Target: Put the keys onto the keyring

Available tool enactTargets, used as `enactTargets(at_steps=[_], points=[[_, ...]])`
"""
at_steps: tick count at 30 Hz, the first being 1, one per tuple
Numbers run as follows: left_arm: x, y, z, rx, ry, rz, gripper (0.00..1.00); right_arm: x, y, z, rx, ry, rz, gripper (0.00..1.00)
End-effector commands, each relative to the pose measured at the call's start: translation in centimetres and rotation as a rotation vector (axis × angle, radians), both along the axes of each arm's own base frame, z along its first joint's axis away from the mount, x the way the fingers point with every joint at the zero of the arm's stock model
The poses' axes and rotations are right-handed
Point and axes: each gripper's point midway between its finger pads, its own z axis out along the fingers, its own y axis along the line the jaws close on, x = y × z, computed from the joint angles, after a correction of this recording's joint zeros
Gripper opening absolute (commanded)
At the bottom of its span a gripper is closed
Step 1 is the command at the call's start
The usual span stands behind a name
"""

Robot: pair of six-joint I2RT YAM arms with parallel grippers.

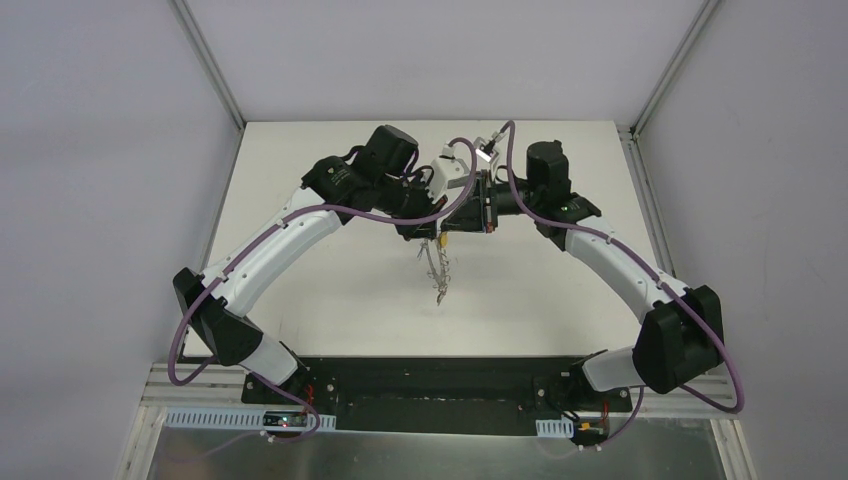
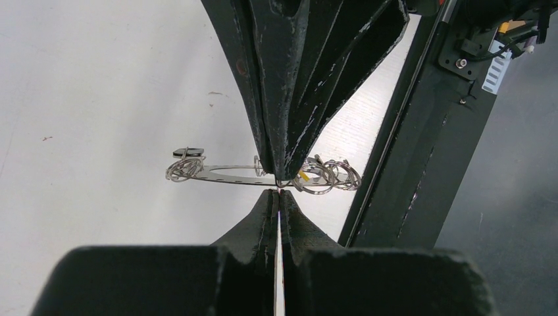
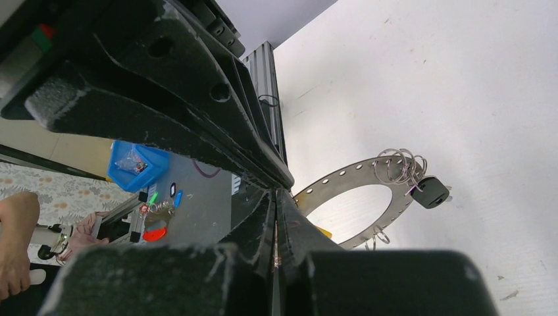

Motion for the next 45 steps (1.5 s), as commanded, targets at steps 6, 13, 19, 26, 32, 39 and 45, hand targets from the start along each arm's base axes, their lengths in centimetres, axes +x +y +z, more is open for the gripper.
enactTargets(at_steps=[6,13,19,26,32,39,45], points=[[-0.4,-0.6,2.4,-0.062,-0.044,-0.026,0.00,0.8,0.3,1.1,0.001,-0.058,-0.023,0.00],[-0.3,-0.7,2.5,-0.062,-0.052,-0.023,0.00,1.0,0.4,0.0,-0.027,-0.045,-0.029,0.00],[-0.3,-0.7,2.7,-0.066,-0.056,-0.026,0.00,1.1,0.5,-0.5,-0.041,-0.047,-0.033,0.00],[-0.9,-0.5,3.6,-0.106,-0.068,-0.072,0.00,0.9,0.1,-1.2,-0.046,-0.082,-0.025,0.00],[-1.3,-0.4,4.8,-0.204,-0.126,-0.139,0.00,-0.4,-0.2,-1.0,-0.004,-0.091,0.025,0.17],[-2.0,-0.5,5.1,-0.276,-0.141,-0.197,0.00,-1.5,-1.1,1.2,0.036,-0.164,0.045,0.41],[-3.1,-1.1,5.5,-0.344,-0.082,-0.252,0.00,-2.4,-2.7,4.2,0.048,-0.230,0.050,0.44]])
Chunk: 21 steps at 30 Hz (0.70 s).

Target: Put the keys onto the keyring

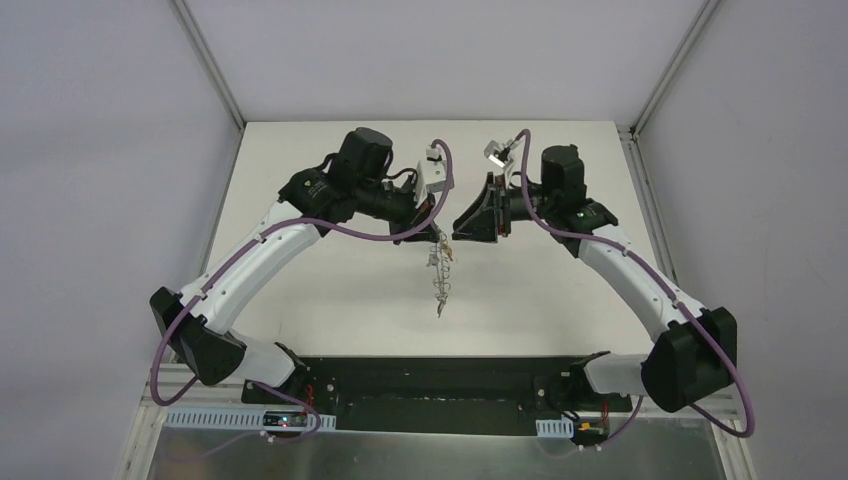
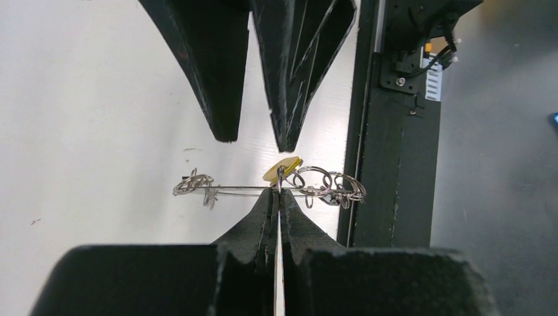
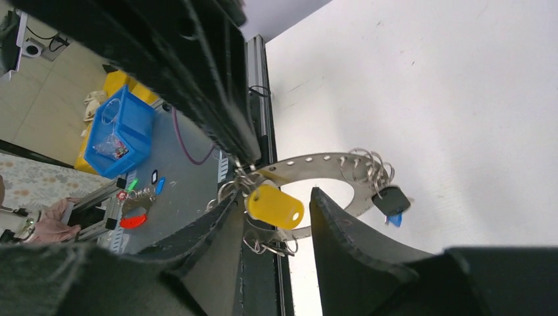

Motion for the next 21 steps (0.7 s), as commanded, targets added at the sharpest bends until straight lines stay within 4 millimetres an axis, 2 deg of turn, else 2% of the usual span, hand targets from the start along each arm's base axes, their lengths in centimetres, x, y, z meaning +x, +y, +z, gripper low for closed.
enactTargets(at_steps=[1,7,11,21], points=[[-1.4,-0.9,2.8,-0.130,-0.018,-0.097,0.00,-1.6,-1.2,4.7,0.051,-0.169,0.053,0.45],[-1.7,-1.7,3.4,-0.176,0.048,-0.120,0.00,-2.3,-1.6,5.2,0.044,-0.206,0.057,0.46],[-1.8,-2.1,3.8,-0.202,0.097,-0.117,0.00,-2.5,-1.6,4.9,0.043,-0.209,0.063,0.40],[-0.6,-2.9,4.4,-0.263,0.183,-0.075,0.00,-3.1,-1.4,4.8,0.048,-0.198,0.086,0.38]])
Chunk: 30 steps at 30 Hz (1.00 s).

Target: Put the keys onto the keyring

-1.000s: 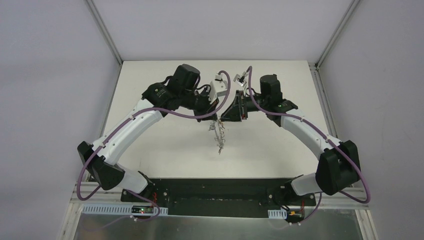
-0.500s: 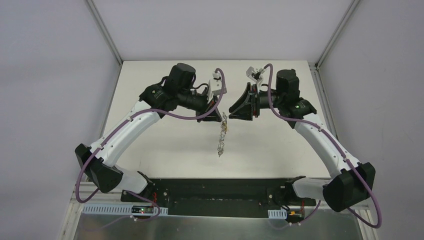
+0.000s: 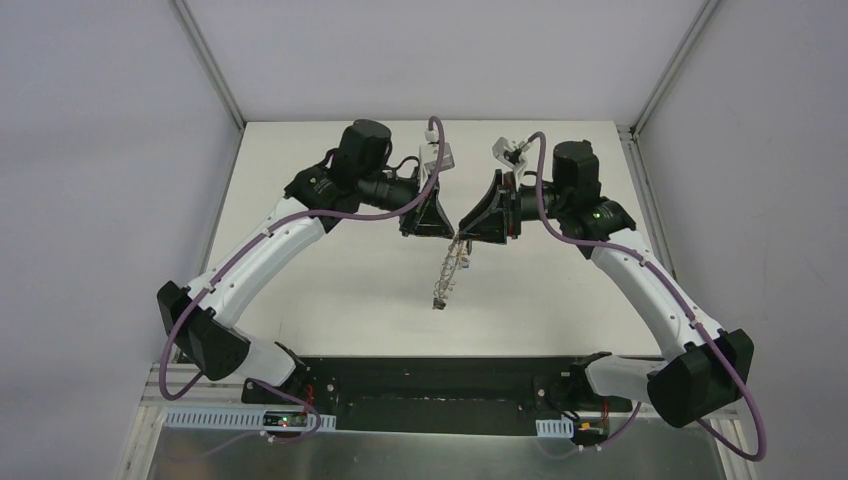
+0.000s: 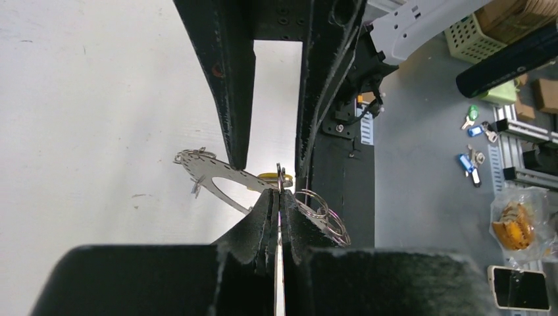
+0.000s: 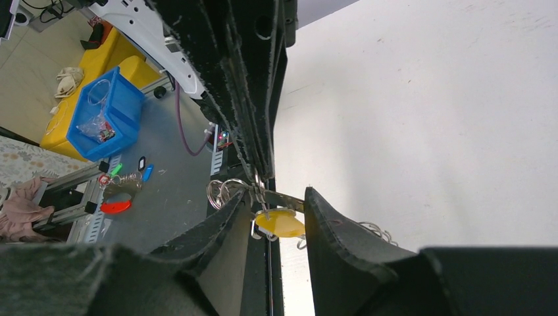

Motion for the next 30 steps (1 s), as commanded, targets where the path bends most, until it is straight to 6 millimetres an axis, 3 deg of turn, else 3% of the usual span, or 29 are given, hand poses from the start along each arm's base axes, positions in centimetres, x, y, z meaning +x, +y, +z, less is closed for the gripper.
enactTargets(at_steps=[1,6,11,16,22,28,30], points=[[0.5,-0.7,1.8,-0.088,0.008,-0.014,0.00,-1.2,0.0,1.4,0.034,-0.051,0.058,0.38],[0.9,-0.7,1.9,-0.093,0.055,0.006,0.00,-1.2,0.1,1.4,0.034,-0.046,0.061,0.34],[1.1,-0.8,2.0,-0.102,0.071,0.010,0.00,-1.0,0.2,1.0,0.029,-0.041,0.053,0.23],[1.3,-0.6,1.8,-0.107,0.082,0.016,0.00,-0.6,0.4,1.5,0.034,-0.037,0.043,0.01],[1.1,-0.2,1.3,-0.110,0.065,-0.001,0.00,-0.3,0.3,1.8,0.004,-0.060,0.022,0.00],[1.0,0.9,1.1,-0.059,-0.089,-0.039,0.43,-0.9,1.1,0.5,-0.126,-0.122,0.019,0.00],[1.0,1.1,1.2,-0.048,-0.136,-0.049,0.50,-1.1,1.5,-0.2,-0.150,-0.114,0.033,0.00]])
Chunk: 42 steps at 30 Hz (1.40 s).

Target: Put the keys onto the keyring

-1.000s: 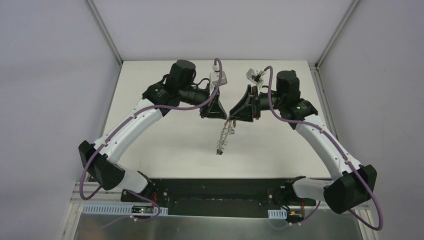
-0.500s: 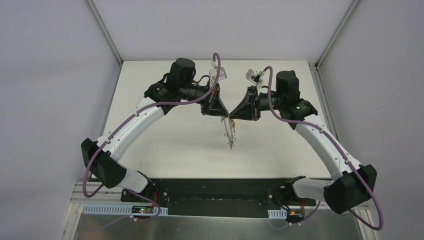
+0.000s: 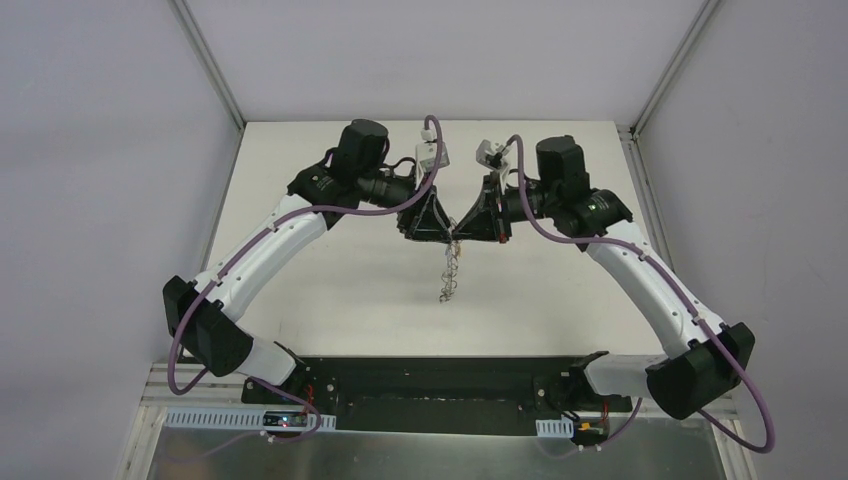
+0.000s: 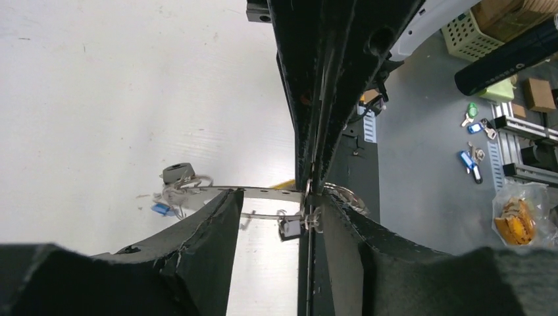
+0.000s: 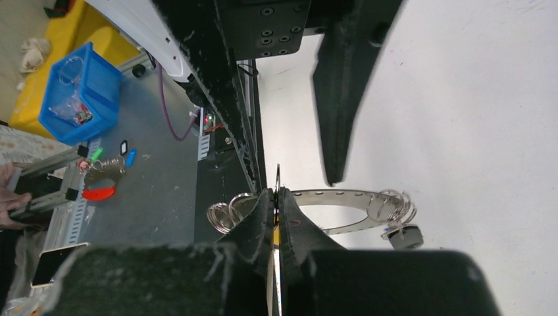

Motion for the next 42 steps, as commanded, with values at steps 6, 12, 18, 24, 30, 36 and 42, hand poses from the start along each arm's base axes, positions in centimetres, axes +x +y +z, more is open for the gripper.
enactTargets(at_steps=[6,12,18,24,30,36,42], points=[[-0.4,1.2,1.8,-0.013,-0.254,-0.085,0.56,-1.1,1.2,-0.5,-0.065,-0.071,0.055,0.00],[-1.2,1.3,1.2,-0.017,-0.270,-0.145,0.45,-0.9,1.3,-0.7,-0.069,-0.068,0.054,0.00],[-1.6,1.2,0.5,-0.006,-0.270,-0.174,0.37,-0.9,1.4,-0.9,-0.072,-0.057,0.054,0.00],[-1.6,0.9,0.4,-0.010,-0.264,-0.181,0.29,-0.8,1.5,-0.9,-0.072,-0.054,0.052,0.00],[-1.8,0.7,0.3,-0.012,-0.248,-0.192,0.25,-0.7,1.4,-0.9,-0.072,-0.059,0.043,0.00],[-2.0,0.6,0.0,-0.021,-0.242,-0.195,0.21,-0.6,1.4,-0.7,-0.066,-0.064,0.034,0.00],[-2.1,0.5,-0.6,-0.017,-0.232,-0.197,0.24,-0.7,1.5,-0.4,-0.057,-0.064,0.033,0.00]])
